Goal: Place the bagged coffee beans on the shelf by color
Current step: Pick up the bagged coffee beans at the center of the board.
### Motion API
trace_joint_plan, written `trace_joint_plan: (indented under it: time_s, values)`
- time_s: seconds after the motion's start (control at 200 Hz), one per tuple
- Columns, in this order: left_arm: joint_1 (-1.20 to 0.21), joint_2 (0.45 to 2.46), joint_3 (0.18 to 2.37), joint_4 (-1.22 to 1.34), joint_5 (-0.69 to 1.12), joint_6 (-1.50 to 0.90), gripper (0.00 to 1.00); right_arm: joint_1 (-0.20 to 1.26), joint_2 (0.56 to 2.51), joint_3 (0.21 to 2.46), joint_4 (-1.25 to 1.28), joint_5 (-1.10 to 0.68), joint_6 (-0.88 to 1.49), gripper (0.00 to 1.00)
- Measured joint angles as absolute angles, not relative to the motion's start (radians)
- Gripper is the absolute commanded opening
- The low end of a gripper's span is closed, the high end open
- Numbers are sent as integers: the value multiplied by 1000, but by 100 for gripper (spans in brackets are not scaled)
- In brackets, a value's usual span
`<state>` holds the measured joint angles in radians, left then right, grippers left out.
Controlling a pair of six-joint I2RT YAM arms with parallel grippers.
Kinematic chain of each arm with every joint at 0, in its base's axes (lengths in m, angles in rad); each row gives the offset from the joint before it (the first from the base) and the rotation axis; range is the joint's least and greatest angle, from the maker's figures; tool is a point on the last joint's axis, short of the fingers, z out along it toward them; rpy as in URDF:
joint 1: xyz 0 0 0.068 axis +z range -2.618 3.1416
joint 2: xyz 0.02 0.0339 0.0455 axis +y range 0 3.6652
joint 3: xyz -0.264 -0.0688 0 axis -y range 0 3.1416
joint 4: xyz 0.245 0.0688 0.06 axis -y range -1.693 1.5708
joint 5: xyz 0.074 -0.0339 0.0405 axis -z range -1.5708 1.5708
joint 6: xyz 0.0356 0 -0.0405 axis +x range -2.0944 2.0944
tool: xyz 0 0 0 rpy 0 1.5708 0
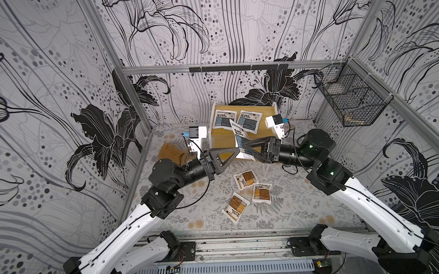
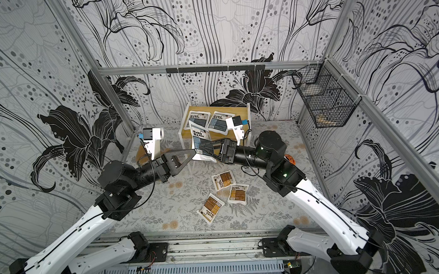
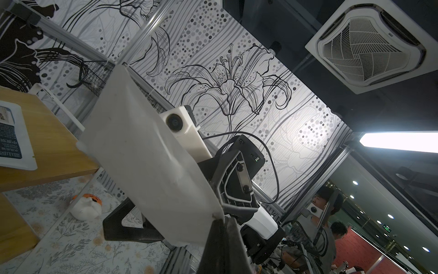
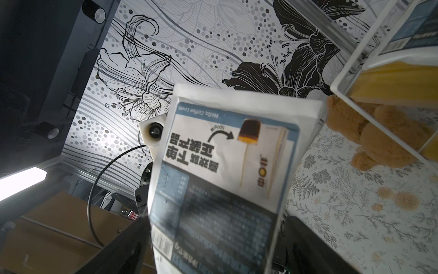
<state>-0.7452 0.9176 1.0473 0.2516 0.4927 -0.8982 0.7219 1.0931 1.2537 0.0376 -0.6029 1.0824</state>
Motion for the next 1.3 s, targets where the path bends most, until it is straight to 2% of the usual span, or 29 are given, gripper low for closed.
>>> trace_joint_plan:
  time_s: [0.125,0.405,0.741,0.941,1.021,1.301]
  values:
    - [-745,921,1055,248,493,-886,0,722,1084,1234,67,-606,1105,81]
    - [-736,926,1064,148,452,-832,0,715,1012,1221,56,-579,1108,71]
    - [-722,942,1064,72,397,-830,0,715,993,1221,4,-552,1091,65]
    - [-708,941,1064,54,380,-831,0,715,980,1219,-29,-527,1070,54]
    - [-702,941,1064,49,381,-831,0,715,973,1216,-37,-519,1061,45]
    - [-693,941,1064,47,384,-831,0,715,983,1216,-73,-504,1030,32]
